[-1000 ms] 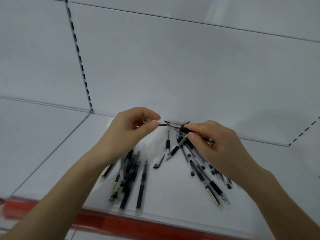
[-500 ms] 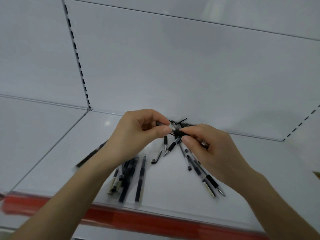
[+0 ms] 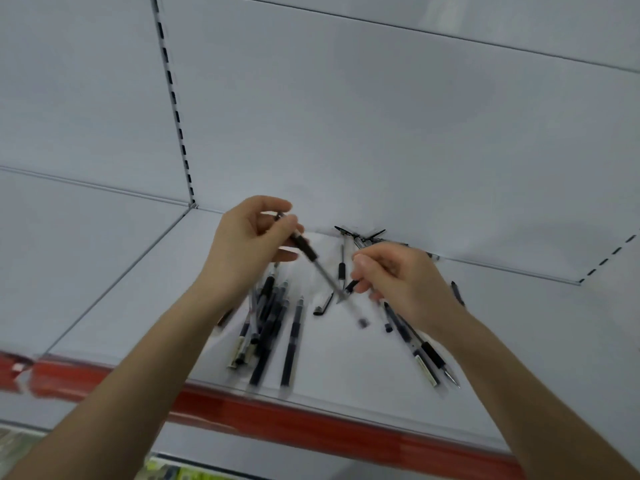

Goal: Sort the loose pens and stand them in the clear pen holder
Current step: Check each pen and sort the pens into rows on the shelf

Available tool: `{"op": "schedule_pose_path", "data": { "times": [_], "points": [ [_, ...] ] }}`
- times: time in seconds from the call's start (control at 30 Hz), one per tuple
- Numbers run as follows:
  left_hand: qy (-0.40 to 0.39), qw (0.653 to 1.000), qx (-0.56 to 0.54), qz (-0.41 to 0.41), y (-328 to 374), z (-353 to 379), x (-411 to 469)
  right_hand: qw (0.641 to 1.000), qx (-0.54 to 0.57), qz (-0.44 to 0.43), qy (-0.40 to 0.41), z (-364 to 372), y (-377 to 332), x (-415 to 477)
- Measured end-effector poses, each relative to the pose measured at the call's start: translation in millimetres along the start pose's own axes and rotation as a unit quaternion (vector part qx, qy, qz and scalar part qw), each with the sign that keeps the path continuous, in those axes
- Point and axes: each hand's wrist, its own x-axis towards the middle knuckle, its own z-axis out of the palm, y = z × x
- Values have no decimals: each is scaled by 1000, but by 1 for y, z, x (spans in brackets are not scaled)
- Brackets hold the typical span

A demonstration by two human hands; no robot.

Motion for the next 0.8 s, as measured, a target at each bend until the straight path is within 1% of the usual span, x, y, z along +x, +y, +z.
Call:
{"op": "schedule_pose_path", "data": {
  "times": [0.07,0.13,0.23,0.33,0.47,0.53,0.6,0.7,0.73,0.8],
  "points": [
    [29,994,109,-7,-11,-18,10,999,-31,15,5,-1,12,11],
    [34,979,202,-14,-22,-30,16,995,-96,20,-8,4,20,22],
    [32,944,330,-2,-33,-36,16,981,-188,20,-52,20,23,36],
    [26,923,383,8,-36,-37,14,963,-253,39,-83,34,17,45],
    [22,911,411,2,-41,-41,21,933,-330,66,-128,41,12,53],
    [14,910,414,-4,-44,-42,24,929,-335,77,-136,43,11,56],
    [3,900,435,-6,-47,-41,26,935,-320,86,-128,42,12,56],
    [8,871,490,34,-48,-36,25,969,-205,111,-81,31,15,48],
    [12,868,494,53,-46,-32,23,980,-157,108,-60,25,17,45],
    [7,872,481,92,-42,-20,18,991,-81,104,-18,8,21,33]
  ]
}}
